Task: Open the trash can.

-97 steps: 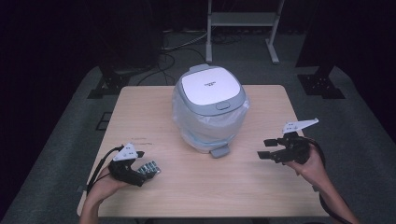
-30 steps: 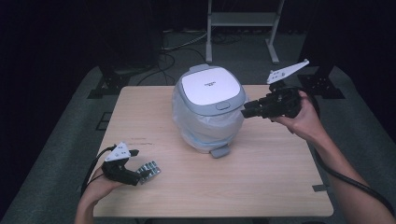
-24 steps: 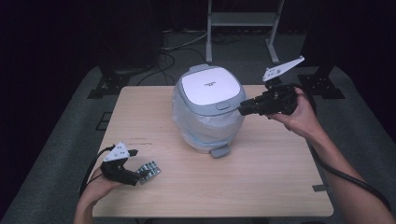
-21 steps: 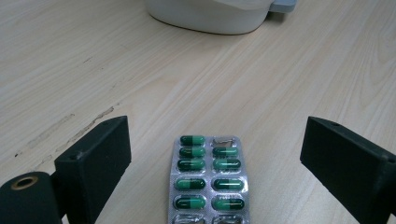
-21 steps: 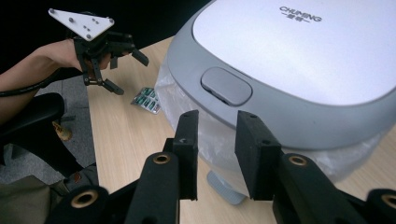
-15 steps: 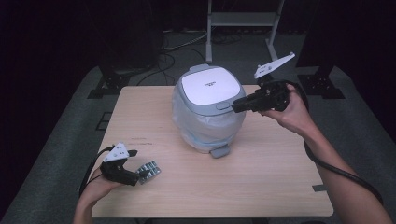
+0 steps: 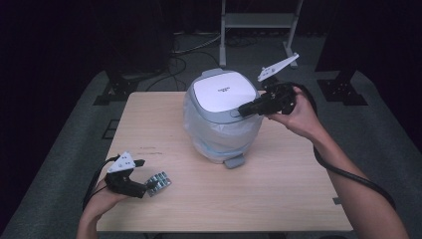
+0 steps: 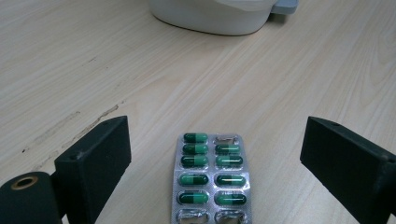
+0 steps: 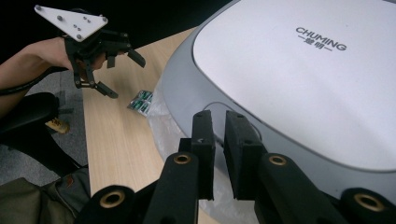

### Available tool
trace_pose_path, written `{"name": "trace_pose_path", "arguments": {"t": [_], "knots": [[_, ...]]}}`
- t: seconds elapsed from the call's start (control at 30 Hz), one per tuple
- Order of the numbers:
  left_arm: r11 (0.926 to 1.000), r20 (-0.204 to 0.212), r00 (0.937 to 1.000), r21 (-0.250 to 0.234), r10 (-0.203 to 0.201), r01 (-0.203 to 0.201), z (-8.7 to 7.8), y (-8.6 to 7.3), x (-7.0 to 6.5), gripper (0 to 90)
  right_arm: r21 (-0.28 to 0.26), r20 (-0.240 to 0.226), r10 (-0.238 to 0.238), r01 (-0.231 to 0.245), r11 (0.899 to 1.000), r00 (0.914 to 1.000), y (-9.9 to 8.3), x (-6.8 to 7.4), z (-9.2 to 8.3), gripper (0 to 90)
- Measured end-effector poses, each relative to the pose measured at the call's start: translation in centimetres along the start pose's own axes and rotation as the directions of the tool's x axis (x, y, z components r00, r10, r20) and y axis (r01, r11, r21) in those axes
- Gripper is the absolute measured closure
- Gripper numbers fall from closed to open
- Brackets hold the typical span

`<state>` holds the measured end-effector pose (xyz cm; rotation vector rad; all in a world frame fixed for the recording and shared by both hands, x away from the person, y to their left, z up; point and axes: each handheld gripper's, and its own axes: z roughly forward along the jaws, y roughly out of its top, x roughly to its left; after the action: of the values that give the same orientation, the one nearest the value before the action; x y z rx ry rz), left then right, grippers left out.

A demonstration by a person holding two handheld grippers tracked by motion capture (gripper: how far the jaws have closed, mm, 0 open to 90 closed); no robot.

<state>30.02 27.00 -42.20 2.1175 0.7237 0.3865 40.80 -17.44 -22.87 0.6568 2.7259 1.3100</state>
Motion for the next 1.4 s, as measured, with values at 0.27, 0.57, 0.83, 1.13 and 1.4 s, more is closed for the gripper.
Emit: {"name": "trace_pose_path", "arguments": {"t": [0.27, 0.57, 0.83, 1.13, 1.4], "knots": [[1.0000, 0.003, 1.0000, -0.001, 0.000, 0.000, -0.1, 0.0, 0.0, 7.7, 0.011, 0.005, -0.009, 0.009, 1.000, 0.9999, 0.7, -0.2, 0.8, 84.1], [1.0000, 0.004, 1.0000, -0.001, -0.006, 0.006, -0.2, -0.2, 0.1, 7.7, 0.006, 0.007, -0.013, 0.013, 1.000, 0.9999, 0.9, -0.4, 1.3, 85.7], [1.0000, 0.005, 1.0000, -0.001, -0.006, 0.006, -0.1, -0.2, 0.1, 7.7, -0.011, 0.017, -0.014, 0.014, 1.000, 0.9998, 0.7, -0.5, 1.4, 89.7], [1.0000, 0.011, 0.9999, 0.003, -0.005, 0.005, 0.0, -0.2, 0.0, 7.7, -0.032, 0.002, -0.001, 0.001, 0.999, 1.0000, 0.2, -0.6, 1.4, 89.8], [1.0000, 0.017, 0.9998, 0.002, -0.007, 0.007, 0.1, -0.1, 0.0, 7.7, -0.030, -0.004, -0.009, 0.009, 1.000, 0.9999, 0.1, -0.3, 1.4, 85.1]]}}
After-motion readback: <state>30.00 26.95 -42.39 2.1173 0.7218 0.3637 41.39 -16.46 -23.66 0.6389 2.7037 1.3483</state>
